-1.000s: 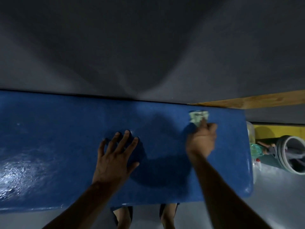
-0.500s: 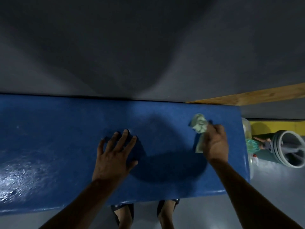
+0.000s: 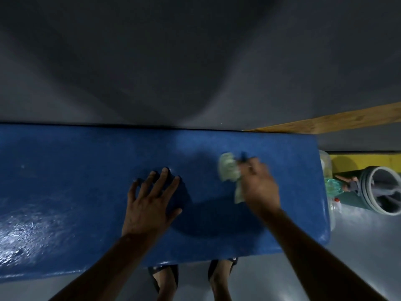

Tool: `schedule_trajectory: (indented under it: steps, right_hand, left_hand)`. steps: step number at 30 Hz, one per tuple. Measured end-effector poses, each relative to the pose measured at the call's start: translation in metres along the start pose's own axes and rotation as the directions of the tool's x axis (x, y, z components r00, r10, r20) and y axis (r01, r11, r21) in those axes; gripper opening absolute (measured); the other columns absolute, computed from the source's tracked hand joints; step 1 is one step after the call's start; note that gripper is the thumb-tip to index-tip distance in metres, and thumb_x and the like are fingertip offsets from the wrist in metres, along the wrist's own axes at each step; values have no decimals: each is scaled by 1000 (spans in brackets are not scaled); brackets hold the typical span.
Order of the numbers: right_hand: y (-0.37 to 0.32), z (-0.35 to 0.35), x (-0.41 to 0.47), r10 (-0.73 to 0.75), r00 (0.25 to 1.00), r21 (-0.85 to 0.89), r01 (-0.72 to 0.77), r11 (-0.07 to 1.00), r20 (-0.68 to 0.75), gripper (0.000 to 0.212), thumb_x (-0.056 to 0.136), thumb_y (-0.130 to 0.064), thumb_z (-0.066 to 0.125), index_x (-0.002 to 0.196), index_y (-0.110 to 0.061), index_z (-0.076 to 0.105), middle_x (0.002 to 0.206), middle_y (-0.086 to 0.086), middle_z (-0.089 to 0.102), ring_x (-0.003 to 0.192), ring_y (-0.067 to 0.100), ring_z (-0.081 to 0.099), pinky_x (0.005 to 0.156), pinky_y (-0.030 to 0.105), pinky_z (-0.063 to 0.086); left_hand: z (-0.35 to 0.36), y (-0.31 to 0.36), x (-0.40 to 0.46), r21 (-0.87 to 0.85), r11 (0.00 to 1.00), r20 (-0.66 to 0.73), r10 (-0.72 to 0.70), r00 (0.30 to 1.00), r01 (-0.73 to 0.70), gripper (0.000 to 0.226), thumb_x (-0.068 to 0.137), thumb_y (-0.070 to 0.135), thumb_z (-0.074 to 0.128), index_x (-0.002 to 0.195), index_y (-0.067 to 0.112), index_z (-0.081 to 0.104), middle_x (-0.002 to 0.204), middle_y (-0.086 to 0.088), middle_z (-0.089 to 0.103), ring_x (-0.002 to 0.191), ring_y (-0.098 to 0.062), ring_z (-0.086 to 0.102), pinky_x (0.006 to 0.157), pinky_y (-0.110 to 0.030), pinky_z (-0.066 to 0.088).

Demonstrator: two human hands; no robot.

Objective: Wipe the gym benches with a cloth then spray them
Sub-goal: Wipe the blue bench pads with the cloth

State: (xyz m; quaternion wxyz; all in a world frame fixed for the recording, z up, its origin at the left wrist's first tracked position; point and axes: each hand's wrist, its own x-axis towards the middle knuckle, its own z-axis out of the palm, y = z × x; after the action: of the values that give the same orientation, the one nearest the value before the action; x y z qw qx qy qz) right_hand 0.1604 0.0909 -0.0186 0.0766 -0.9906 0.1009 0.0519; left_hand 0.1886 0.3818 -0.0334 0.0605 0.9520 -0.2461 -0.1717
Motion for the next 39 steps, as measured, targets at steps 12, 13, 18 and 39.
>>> schedule_trajectory:
  steps: [12,13,18,39]
  right_hand:
    - [-118,20,-12,-68,996,170,75,983,-50,59,75,-13,63,132,-22,53,115,8,56,91,28,56,65,38,52]
    - [-104,17,-19,-215,976,110,218,970,-33,55,80,-14,58,134,-22,54,117,7,56,93,27,54,67,38,51]
    - [37,0,-27,-23,998,-20,24,1000,64,27,95,-29,48,121,-29,58,115,1,53,105,26,53,87,40,48]
    - [90,-11,-81,279,958,40,-277,960,-71,40,87,-46,40,121,-31,57,112,6,53,96,37,57,75,45,52]
  left_hand:
    - [1,3,2,1,1000,-47,-5,999,5,72,76,60,66,140,33,45,157,-1,33,138,-33,39,106,-59,29]
    - [1,3,2,3,1000,-53,-6,999,6,69,77,61,61,138,33,46,157,-1,33,138,-33,39,106,-58,29]
    - [4,4,2,29,999,-27,-32,999,33,75,79,63,48,147,34,37,159,0,30,140,-33,36,107,-59,29]
    - [-1,18,0,32,995,-8,-99,995,99,80,85,59,58,152,39,21,163,3,16,149,-28,17,116,-59,11]
